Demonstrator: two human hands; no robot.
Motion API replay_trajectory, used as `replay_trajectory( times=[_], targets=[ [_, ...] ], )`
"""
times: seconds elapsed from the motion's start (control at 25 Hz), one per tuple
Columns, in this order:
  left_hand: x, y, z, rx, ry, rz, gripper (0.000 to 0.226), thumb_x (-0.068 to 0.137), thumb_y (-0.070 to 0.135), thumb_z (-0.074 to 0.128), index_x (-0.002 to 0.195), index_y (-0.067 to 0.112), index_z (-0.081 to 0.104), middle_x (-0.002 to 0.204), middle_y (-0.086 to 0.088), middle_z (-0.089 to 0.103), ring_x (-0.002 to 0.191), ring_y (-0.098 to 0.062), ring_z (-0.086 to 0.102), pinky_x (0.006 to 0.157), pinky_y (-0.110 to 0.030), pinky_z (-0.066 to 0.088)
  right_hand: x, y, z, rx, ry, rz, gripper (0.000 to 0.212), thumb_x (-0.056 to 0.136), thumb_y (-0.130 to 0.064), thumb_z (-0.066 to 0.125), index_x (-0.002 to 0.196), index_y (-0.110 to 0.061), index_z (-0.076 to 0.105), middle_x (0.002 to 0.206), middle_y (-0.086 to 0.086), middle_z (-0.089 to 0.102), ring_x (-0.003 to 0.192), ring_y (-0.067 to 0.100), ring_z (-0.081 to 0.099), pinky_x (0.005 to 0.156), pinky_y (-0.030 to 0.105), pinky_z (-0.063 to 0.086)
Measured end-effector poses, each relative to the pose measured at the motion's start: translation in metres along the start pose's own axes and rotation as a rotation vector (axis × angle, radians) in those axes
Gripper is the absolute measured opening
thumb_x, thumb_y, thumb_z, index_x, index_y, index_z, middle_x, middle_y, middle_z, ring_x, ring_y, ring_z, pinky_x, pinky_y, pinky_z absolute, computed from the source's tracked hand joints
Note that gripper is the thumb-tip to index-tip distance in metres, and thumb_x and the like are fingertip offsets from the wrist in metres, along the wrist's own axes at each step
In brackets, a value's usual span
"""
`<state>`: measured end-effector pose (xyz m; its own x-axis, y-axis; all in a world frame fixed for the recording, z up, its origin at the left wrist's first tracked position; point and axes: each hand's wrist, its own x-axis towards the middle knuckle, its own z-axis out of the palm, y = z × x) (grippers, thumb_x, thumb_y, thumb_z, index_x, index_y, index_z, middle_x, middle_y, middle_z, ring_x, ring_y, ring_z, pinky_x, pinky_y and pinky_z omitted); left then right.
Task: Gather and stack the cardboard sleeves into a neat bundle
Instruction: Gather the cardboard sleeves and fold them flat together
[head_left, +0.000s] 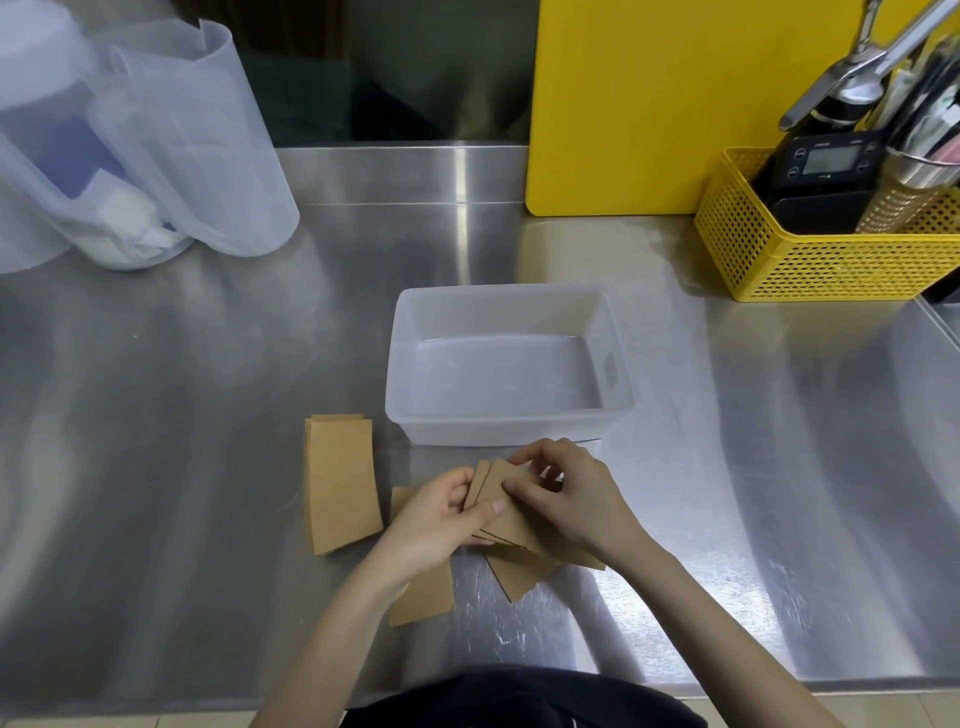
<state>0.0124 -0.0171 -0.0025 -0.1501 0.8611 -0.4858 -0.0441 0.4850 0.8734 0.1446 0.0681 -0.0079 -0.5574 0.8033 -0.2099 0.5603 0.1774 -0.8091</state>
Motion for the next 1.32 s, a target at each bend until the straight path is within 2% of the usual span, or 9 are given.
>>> replay_trajectory(
  times=[0.2,0.4,0.48,0.64,0.76,0.92,1.12,1.2,1.32],
  targets=[
    [0.001,-0.002,0.0,0.033,0.032,0.012,0.028,0.087,0.006,0.051,0.115,0.009,0.05,0.099,-0.003,0.064,0.077,-0.002,0.062,0.061,-0.011,0.053,0.001,0.0,0.003,-0.031,0.003,-0.02,0.014,0.084,-0.03,0.058,0.095,-0.023,0.062,0.085,-0.002,0.054,0.079,0.009,0.048,0.062,0.007,0.035],
    [-0.005,0.001,-0.027,0.118,0.17,0.086,0.017,0.089,0.008,0.048,0.1,0.02,0.053,0.095,0.005,0.065,0.084,-0.004,0.062,0.063,-0.007,0.05,0.004,0.006,0.001,0.066,0.09,0.048,0.023,0.093,-0.017,0.04,0.106,-0.014,0.058,0.088,-0.001,0.06,0.081,0.012,0.055,0.064,0.0,0.037],
    [-0.008,0.002,-0.038,0.116,0.229,0.102,0.016,0.089,0.008,0.047,0.098,0.02,0.053,0.092,0.009,0.065,0.085,-0.007,0.062,0.062,-0.005,0.05,0.005,0.013,0.003,-0.009,0.088,0.083,0.024,0.092,-0.014,0.041,0.111,-0.012,0.055,0.089,0.002,0.059,0.084,0.017,0.058,0.065,0.008,0.04],
    [-0.013,0.006,-0.054,0.082,0.328,0.134,0.017,0.089,0.006,0.045,0.086,0.021,0.052,0.088,0.002,0.063,0.08,-0.011,0.06,0.057,-0.006,0.05,0.002,0.023,0.018,-0.266,-0.168,0.219,0.046,0.083,-0.031,0.059,0.12,-0.009,0.044,0.118,0.013,0.051,0.111,0.03,0.052,0.093,0.035,0.043],
    [-0.014,0.005,-0.06,0.057,0.358,0.128,0.019,0.09,0.006,0.044,0.082,0.023,0.052,0.087,0.001,0.063,0.08,-0.013,0.06,0.057,-0.008,0.052,-0.004,0.018,0.033,-0.426,-0.218,0.246,0.059,0.076,-0.043,0.063,0.117,-0.007,0.04,0.121,0.014,0.044,0.114,0.031,0.046,0.093,0.036,0.042],
    [-0.014,0.003,-0.059,0.045,0.371,0.113,0.016,0.09,0.005,0.043,0.083,0.018,0.052,0.087,-0.002,0.062,0.083,-0.016,0.059,0.056,-0.007,0.052,-0.004,0.011,0.044,-0.6,-0.169,0.208,0.059,0.074,-0.041,0.066,0.113,-0.005,0.039,0.123,0.015,0.041,0.115,0.033,0.042,0.093,0.037,0.04],
    [-0.015,0.003,-0.059,0.03,0.369,0.108,0.018,0.09,0.005,0.043,0.084,0.02,0.052,0.087,0.004,0.062,0.081,-0.01,0.06,0.053,-0.006,0.05,-0.001,0.011,0.046,-0.59,-0.16,0.23,0.057,0.074,-0.036,0.068,0.11,-0.005,0.037,0.122,0.015,0.043,0.116,0.032,0.043,0.093,0.037,0.04],
    [-0.016,0.004,-0.059,0.032,0.369,0.111,0.02,0.09,0.006,0.043,0.084,0.023,0.051,0.087,0.007,0.062,0.081,-0.007,0.059,0.054,-0.006,0.051,-0.002,0.011,0.047,-0.579,-0.151,0.229,0.048,0.074,-0.034,0.067,0.099,-0.009,0.034,0.121,0.015,0.047,0.114,0.033,0.045,0.091,0.037,0.04],
    [-0.017,0.005,-0.058,0.024,0.366,0.116,0.022,0.091,0.006,0.042,0.082,0.025,0.05,0.086,0.009,0.06,0.081,-0.007,0.059,0.054,-0.006,0.051,-0.003,0.013,0.044,-0.47,-0.14,0.24,0.044,0.075,-0.023,0.064,0.088,-0.013,0.024,0.114,0.015,0.053,0.103,0.034,0.051,0.077,0.037,0.041]
  ],
)
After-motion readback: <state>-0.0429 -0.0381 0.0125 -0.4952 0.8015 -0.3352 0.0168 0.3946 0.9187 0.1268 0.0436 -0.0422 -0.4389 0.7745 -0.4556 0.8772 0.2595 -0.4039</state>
